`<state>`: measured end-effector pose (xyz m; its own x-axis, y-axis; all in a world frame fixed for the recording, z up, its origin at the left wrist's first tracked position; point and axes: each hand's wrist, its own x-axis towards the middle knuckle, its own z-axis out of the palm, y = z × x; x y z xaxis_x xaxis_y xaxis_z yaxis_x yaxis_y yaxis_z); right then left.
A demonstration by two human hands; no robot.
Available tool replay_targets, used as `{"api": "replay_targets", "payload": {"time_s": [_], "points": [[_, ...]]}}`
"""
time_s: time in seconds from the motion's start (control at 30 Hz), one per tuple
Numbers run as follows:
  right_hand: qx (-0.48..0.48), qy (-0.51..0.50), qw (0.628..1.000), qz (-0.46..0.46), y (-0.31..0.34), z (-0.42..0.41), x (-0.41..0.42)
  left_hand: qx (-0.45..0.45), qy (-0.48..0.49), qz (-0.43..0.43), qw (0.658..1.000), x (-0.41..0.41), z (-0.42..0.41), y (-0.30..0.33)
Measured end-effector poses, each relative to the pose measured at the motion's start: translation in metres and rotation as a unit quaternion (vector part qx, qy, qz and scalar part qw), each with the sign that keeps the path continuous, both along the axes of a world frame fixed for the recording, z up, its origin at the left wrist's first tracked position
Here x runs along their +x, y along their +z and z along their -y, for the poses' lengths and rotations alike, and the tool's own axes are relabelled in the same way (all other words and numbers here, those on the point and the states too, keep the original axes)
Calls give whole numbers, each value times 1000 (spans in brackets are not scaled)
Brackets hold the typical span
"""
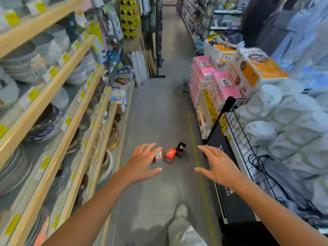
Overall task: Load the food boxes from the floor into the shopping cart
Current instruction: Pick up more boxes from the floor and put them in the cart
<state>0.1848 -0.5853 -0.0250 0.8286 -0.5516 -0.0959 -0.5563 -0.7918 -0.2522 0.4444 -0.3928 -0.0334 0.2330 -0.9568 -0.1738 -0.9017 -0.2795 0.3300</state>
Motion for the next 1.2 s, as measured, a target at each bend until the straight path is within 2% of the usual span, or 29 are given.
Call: {"api": "replay_targets", "payload": {"time_s": [0.2,0.47,0.7,1.0,1.13,1.2], "points": [[38,-13,999,-14,-23,108,42,36,-5,-2,999,36,109,-16],[72,-7,996,-61,-47,239,97,39,49,-43,997,87,237,-29],[111,-35,988,-104,-91,327,158,35,89,-80,992,138,327,-82],[153,-28,974,-164,-215,426,232,51,87,-91,991,211,445,-229],[169,13,965,-198,-306,459,255,72,107,-107,986,215,472,-336],[179,32,966,-186,-366,470,262,74,106,-102,986,209,478,-401]]}}
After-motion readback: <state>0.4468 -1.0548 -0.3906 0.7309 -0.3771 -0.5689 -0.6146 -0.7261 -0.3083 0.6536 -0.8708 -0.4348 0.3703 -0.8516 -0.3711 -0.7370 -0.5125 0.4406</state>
